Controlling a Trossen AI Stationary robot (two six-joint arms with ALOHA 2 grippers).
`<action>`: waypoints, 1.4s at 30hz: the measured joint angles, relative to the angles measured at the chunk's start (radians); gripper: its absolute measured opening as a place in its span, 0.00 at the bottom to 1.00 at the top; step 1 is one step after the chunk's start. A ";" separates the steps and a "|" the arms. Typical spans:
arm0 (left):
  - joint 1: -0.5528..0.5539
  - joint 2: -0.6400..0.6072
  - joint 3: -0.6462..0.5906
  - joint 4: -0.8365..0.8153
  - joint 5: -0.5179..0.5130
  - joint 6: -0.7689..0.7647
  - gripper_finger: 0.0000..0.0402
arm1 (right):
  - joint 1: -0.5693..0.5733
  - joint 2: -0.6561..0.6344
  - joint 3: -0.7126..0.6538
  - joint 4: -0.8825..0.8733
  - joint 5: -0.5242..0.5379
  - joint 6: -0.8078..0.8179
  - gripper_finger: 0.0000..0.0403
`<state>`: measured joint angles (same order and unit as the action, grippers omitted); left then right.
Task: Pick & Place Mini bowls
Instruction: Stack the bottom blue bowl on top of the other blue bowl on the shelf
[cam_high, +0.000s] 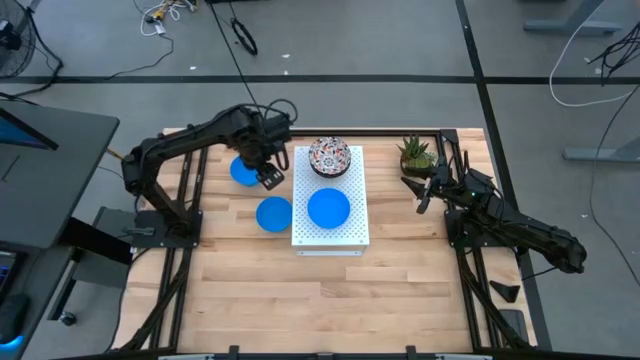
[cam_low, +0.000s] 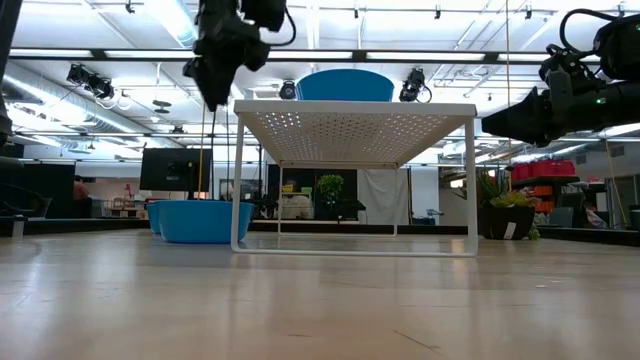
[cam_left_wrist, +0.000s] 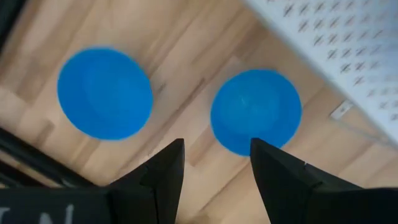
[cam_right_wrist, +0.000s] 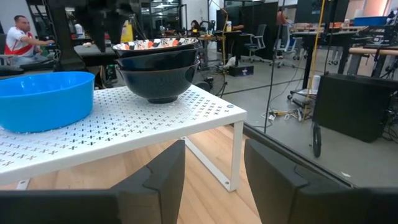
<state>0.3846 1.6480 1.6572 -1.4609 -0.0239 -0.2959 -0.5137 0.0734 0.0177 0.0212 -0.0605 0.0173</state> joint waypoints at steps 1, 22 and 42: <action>0.000 -0.003 -0.016 -0.008 0.001 -0.012 0.47 | 0.000 0.000 0.000 0.000 0.000 0.000 0.42; 0.011 -0.018 -0.081 0.018 -0.009 -0.438 0.47 | 0.000 0.000 0.000 0.000 0.000 0.000 0.42; -0.047 -0.024 -0.361 0.196 0.042 -0.635 0.47 | 0.000 0.000 0.000 0.000 0.000 0.000 0.42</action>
<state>0.3371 1.6241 1.2960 -1.2654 0.0181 -0.9308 -0.5134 0.0731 0.0177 0.0212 -0.0608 0.0174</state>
